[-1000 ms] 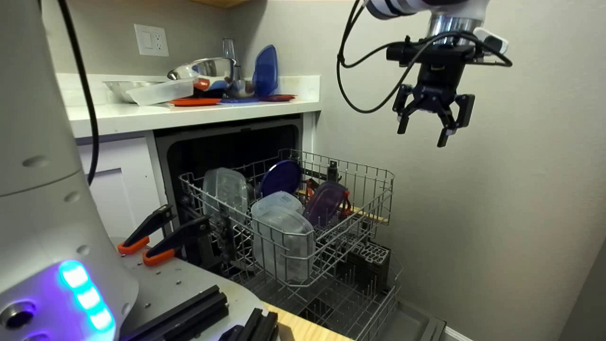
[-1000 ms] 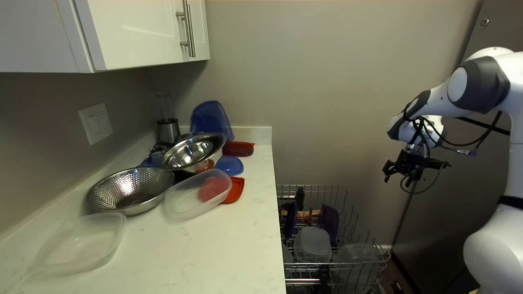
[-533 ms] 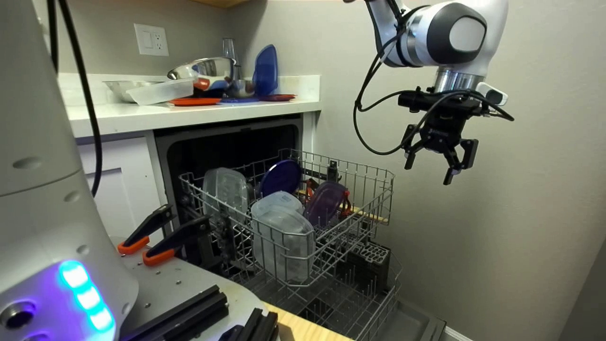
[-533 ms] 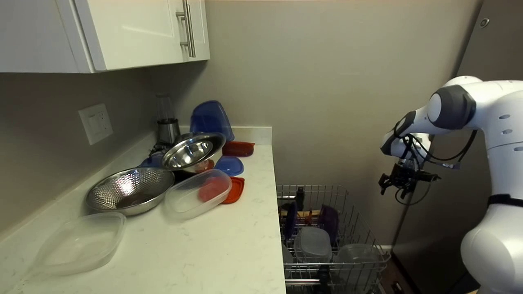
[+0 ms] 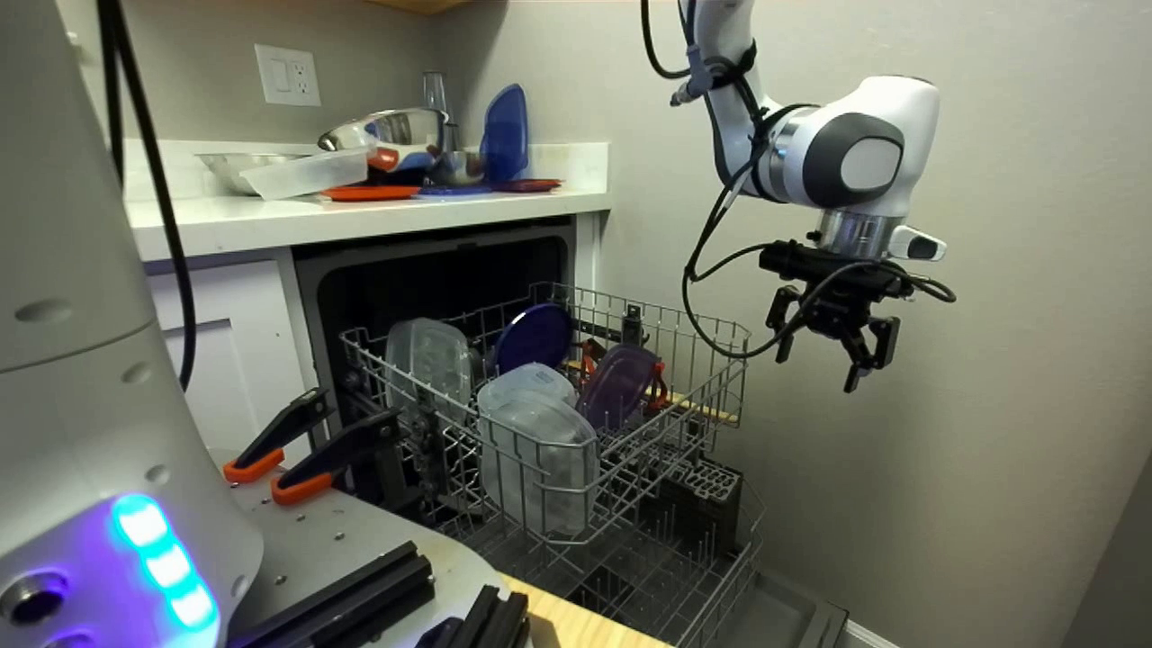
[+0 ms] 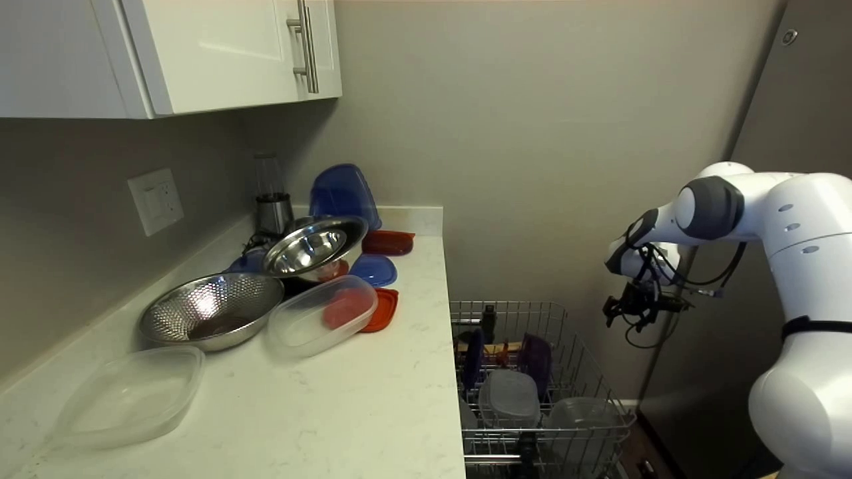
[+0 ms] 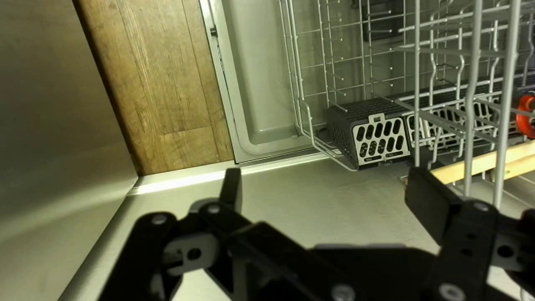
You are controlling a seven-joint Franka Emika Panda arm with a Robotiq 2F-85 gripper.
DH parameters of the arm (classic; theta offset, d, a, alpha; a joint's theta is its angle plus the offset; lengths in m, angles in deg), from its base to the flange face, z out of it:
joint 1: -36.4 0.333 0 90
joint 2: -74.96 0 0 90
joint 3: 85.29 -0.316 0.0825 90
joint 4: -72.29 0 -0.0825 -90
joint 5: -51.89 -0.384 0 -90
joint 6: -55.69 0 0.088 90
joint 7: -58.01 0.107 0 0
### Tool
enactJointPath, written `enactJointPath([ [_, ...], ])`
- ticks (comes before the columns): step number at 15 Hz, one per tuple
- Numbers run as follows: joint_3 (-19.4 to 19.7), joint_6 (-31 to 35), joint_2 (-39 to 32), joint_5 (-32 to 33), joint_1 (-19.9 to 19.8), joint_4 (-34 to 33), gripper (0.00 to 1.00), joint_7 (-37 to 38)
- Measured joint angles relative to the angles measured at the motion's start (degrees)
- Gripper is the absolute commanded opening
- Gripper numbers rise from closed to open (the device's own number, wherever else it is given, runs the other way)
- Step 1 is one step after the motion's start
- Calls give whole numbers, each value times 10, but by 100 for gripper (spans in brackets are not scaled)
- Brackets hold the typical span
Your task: Push in the dishwasher rack
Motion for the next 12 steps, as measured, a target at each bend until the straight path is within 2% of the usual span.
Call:
enactJointPath([
  [5,-16,14,-47,26,2,-40,100,0],
  [12,-16,14,-111,79,10,-97,100,4],
])
